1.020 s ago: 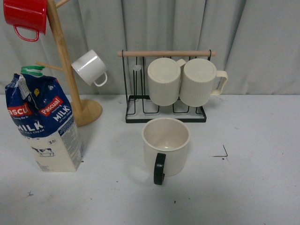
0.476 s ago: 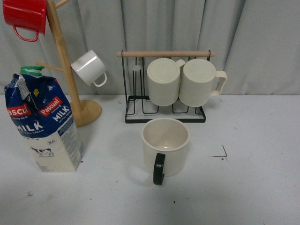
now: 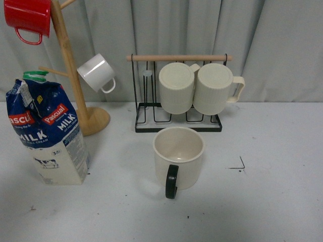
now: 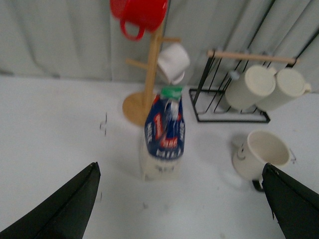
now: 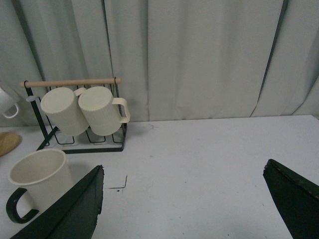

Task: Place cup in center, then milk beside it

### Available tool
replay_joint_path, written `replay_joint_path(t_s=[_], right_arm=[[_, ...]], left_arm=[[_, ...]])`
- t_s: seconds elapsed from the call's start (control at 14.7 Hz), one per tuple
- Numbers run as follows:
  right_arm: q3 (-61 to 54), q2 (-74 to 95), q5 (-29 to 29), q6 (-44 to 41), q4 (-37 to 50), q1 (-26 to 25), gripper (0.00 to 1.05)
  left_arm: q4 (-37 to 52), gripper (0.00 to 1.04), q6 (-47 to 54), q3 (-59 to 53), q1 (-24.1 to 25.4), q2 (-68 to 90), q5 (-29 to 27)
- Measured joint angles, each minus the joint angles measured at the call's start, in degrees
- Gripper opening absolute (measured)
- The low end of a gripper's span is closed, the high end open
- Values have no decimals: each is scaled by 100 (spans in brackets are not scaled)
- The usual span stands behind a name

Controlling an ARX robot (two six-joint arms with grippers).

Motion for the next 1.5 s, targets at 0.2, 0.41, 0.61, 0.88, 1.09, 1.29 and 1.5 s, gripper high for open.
replay_joint_path(t_s=[0.2,0.41,0.61,0.88,1.09,1.29,1.5], right_arm=[[-2,0,0,0,0,0,98],[0,0,2,2,0,0,98],[0,0,0,0,0,0,98],[0,0,0,0,0,0,98],[0,0,0,0,0,0,98],[-2,0,0,0,0,0,98],[0,0,0,0,0,0,98]], left_arm=[[1263,98,63,815,-1209,1878,-503],[1797,98,354,1189,-1729,3115,-739],[2177,98,695,1364,-1775,4116,-1029],[2312,98,774,1777,-1305,4837,-1294],[2304,98,723,1784,-1333,4940,-1191],[2415,98,702,1768,-1537,5132,-1209],[2680,98,804,1676,-1596,5442,-1512]])
